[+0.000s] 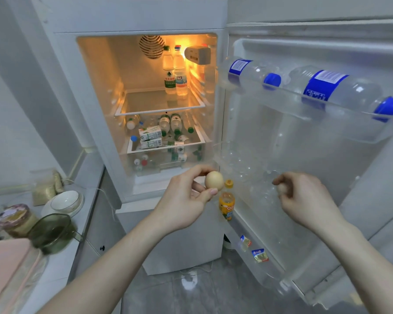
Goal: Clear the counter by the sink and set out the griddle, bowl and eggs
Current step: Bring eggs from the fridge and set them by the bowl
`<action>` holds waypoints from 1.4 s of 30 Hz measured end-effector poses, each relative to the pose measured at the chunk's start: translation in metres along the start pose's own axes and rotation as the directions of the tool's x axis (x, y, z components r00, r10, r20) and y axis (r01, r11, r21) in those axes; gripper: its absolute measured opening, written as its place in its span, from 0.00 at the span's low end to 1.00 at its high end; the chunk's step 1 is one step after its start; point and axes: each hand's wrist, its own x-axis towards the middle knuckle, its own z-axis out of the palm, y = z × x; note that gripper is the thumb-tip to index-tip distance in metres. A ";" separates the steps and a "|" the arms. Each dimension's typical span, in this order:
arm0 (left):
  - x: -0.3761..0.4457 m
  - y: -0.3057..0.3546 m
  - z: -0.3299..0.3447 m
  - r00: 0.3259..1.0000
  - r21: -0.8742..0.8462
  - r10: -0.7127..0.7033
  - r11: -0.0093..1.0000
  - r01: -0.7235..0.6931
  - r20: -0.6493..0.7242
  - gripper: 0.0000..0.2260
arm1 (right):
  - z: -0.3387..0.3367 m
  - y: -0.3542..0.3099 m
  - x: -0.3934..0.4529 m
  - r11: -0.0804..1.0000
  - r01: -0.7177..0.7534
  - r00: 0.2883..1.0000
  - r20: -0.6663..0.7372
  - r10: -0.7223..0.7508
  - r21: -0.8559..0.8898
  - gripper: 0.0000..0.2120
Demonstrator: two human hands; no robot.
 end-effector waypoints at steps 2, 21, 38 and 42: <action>-0.018 -0.004 -0.013 0.999 -0.028 -0.029 0.999 0.028 -0.035 0.15 | -0.007 -0.023 -0.008 0.991 0.056 0.997 -0.055 -0.050 0.122 0.10; -0.260 -0.058 -0.138 0.670 -0.243 -0.501 0.862 0.446 -0.548 0.13 | 0.093 -0.266 -0.098 0.622 0.265 0.650 0.340 -0.679 0.737 0.11; -0.501 0.003 -0.071 -0.180 -0.577 -0.588 0.607 0.546 -0.789 0.12 | 0.159 -0.409 -0.263 0.307 0.266 -0.219 0.367 -0.904 0.914 0.11; -0.562 0.032 -0.043 -0.335 -0.640 -0.550 0.590 0.493 -0.765 0.12 | 0.143 -0.420 -0.331 0.241 0.242 -0.351 0.316 -0.881 0.940 0.10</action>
